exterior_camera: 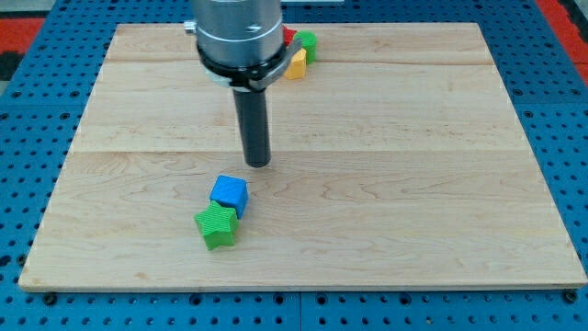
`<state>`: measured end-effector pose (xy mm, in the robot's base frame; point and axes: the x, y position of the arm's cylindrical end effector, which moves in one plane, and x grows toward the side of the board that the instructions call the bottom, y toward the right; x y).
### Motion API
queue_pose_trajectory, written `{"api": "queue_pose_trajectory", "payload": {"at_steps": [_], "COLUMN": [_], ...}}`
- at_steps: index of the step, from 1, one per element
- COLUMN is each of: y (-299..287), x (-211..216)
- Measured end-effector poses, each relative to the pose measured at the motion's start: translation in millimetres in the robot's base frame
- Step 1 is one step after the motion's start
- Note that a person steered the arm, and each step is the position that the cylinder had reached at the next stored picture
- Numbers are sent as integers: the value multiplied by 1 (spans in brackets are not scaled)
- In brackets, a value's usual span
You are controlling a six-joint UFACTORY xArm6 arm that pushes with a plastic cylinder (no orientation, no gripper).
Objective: Place the blue triangle at the left center
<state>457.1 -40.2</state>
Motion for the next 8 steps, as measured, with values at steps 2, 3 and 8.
{"api": "queue_pose_trajectory", "payload": {"at_steps": [2,3,8], "y": [88,158,-68], "x": [-67,-90,-144]}}
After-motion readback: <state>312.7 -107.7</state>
